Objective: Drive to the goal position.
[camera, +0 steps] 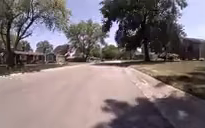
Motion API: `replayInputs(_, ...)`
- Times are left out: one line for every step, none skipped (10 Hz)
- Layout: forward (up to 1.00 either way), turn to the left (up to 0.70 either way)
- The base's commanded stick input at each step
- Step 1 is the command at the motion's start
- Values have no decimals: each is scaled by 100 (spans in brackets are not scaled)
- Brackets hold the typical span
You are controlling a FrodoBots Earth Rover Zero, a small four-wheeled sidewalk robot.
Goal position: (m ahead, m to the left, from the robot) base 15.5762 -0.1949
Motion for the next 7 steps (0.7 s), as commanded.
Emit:
replayInputs(70,-1)
replayInputs(70,0)
replayInputs(70,0)
replayInputs(70,0)
replayInputs(70,0)
replayInputs(70,0)
replayInputs(70,0)
